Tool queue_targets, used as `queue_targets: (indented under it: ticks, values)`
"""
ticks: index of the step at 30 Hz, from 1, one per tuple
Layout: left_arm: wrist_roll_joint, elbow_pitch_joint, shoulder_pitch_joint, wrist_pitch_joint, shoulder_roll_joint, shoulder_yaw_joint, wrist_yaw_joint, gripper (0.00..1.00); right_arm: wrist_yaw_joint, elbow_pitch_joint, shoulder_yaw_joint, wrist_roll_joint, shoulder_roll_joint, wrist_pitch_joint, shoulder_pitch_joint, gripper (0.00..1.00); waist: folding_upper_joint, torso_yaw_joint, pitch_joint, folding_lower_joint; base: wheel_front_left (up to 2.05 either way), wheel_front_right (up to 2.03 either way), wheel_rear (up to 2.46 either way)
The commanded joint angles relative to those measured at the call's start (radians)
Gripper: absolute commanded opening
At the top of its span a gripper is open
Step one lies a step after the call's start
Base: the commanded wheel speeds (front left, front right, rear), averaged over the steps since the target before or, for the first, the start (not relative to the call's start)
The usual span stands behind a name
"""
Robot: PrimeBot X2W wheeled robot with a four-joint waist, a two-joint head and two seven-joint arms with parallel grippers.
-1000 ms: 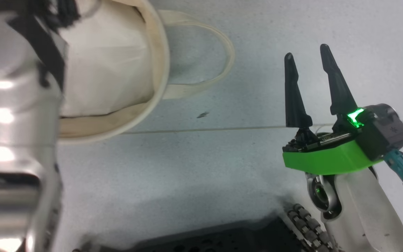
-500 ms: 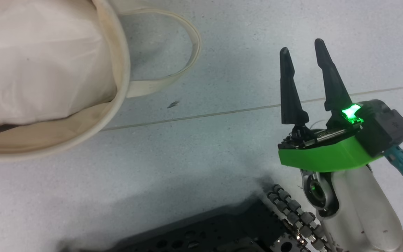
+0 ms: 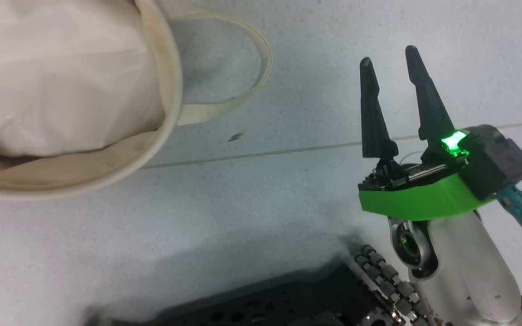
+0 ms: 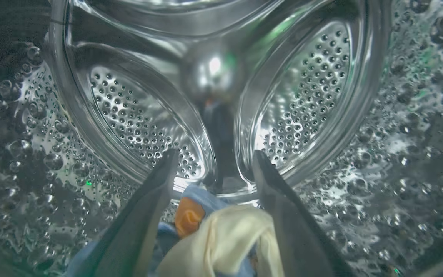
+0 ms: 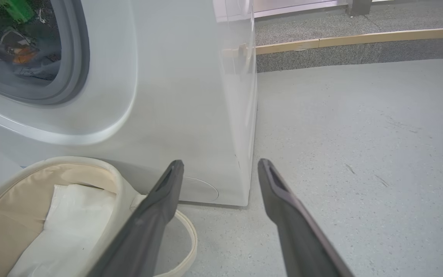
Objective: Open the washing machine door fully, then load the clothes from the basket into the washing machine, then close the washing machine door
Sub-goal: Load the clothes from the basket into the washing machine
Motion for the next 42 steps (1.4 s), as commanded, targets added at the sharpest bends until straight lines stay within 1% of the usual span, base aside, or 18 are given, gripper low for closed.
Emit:
queue_targets:
  ticks: [1,5,11,12,17,24,31,42]
  values:
    - [-0.012,-0.065,0.057,-0.003,0.018,0.000,-0.013,1.00,0.000,-0.022,0.014,-0.011,0.011,-0.005,0.029,1.00,0.0000,0.023,-0.031,0.0000,0.00,0.00,0.00]
    - [-0.020,-0.135,0.191,-0.003,-0.001,-0.007,-0.029,1.00,0.000,-0.013,0.007,-0.030,0.011,-0.005,0.031,1.00,0.0000,0.059,-0.089,0.0000,0.00,0.00,0.00]
    - [-0.014,-0.251,0.436,-0.003,-0.048,-0.042,-0.041,1.00,0.000,0.009,-0.003,-0.047,0.002,-0.005,0.050,1.00,0.0000,0.122,-0.207,0.0000,0.00,0.00,0.00]
    - [-0.014,-0.251,0.436,-0.003,-0.048,-0.042,-0.041,1.00,0.000,0.009,-0.003,-0.047,0.002,-0.005,0.050,1.00,0.0000,0.122,-0.207,0.0000,0.00,0.00,0.00]
    - [-0.037,-0.302,0.629,-0.003,-0.090,-0.057,-0.049,1.00,0.000,0.037,0.011,-0.046,-0.016,-0.005,0.078,1.00,0.0000,0.176,-0.321,0.0000,0.00,0.00,0.00]
    - [-0.045,-0.379,0.885,-0.003,-0.113,-0.086,-0.062,1.00,0.000,0.071,0.033,-0.037,-0.015,-0.005,0.117,1.00,0.0000,0.216,-0.473,0.0000,0.00,0.00,0.00]
    - [-0.046,-0.487,1.118,-0.003,-0.122,-0.107,-0.038,1.00,0.000,0.088,0.027,-0.032,-0.007,-0.005,0.161,1.00,0.0000,0.246,-0.589,0.0000,0.00,0.00,0.00]
    - [-0.050,-0.662,1.421,-0.003,-0.126,-0.109,0.025,1.00,0.000,0.104,0.021,-0.021,0.005,-0.005,0.230,1.00,0.0000,0.258,-0.706,0.0000,0.00,0.00,0.00]
